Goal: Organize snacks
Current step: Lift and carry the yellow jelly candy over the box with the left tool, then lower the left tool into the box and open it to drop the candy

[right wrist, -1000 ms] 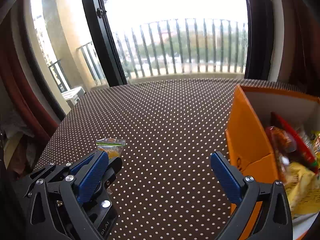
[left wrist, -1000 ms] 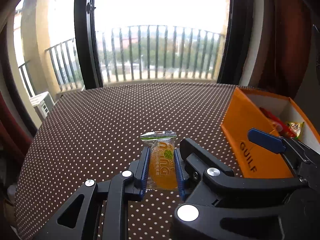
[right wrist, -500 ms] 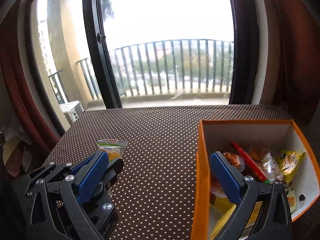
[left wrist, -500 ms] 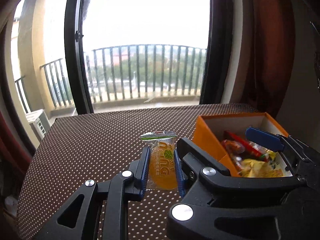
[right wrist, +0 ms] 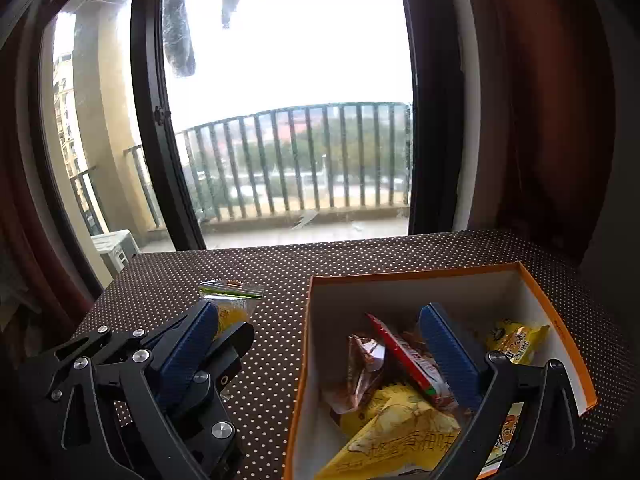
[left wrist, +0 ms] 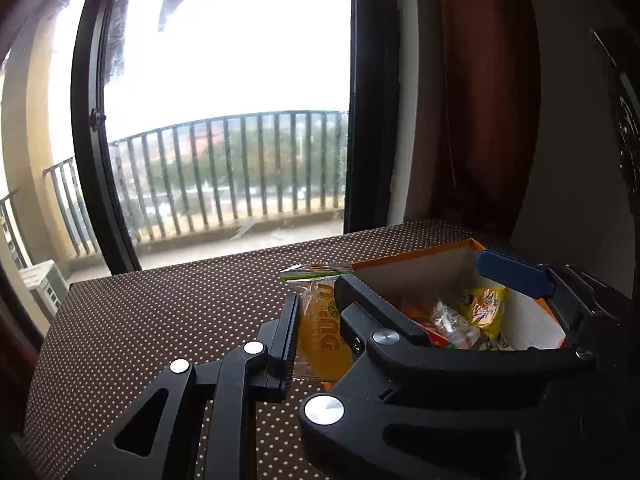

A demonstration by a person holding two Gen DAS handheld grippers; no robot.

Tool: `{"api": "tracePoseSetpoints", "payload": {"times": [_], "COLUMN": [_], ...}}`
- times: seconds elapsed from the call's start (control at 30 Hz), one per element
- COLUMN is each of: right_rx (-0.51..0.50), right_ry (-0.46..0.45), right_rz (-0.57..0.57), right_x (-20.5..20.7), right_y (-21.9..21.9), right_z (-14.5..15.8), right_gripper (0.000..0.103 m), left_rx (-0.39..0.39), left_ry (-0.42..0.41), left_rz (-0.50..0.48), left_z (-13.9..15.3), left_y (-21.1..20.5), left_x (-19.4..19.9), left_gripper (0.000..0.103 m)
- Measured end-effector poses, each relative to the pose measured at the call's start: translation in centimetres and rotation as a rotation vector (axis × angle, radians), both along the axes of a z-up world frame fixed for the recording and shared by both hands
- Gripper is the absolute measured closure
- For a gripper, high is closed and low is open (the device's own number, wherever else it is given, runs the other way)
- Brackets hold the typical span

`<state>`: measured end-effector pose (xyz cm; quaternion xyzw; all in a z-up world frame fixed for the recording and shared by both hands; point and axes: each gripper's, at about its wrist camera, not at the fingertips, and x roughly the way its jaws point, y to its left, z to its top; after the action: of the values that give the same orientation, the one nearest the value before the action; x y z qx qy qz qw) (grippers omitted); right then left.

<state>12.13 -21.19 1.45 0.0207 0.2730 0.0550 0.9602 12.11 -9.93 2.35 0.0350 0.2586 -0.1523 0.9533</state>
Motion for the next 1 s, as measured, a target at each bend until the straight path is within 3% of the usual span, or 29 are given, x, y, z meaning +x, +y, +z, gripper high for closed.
{"api": "tracePoseSetpoints", "payload": {"times": [0.43, 0.63, 1.0], "right_rx": [0.031, 0.047, 0.076], "right_ry": [0.037, 0.064, 0.132], "right_rz": [-0.142, -0.188, -0.258], "right_x": [1.3, 1.9, 2.5], "right_y": [-7.0, -9.5, -13.1], "right_z": [-1.2, -2.1, -4.3], "right_gripper": [0.003, 0.003, 0.004], "left_rx": [0.009, -0.035, 0.013], "left_ry": [0.057, 0.144, 0.268], "left_rz": [-0.144, -0.223, -0.278], "left_z": [-2.0, -3.2, -5.2], "left_y": [-6.1, -8.0, -11.0], "left_x": [2.9, 4.2, 6.7], "left_gripper": [0.080, 0.080, 0.079]}}
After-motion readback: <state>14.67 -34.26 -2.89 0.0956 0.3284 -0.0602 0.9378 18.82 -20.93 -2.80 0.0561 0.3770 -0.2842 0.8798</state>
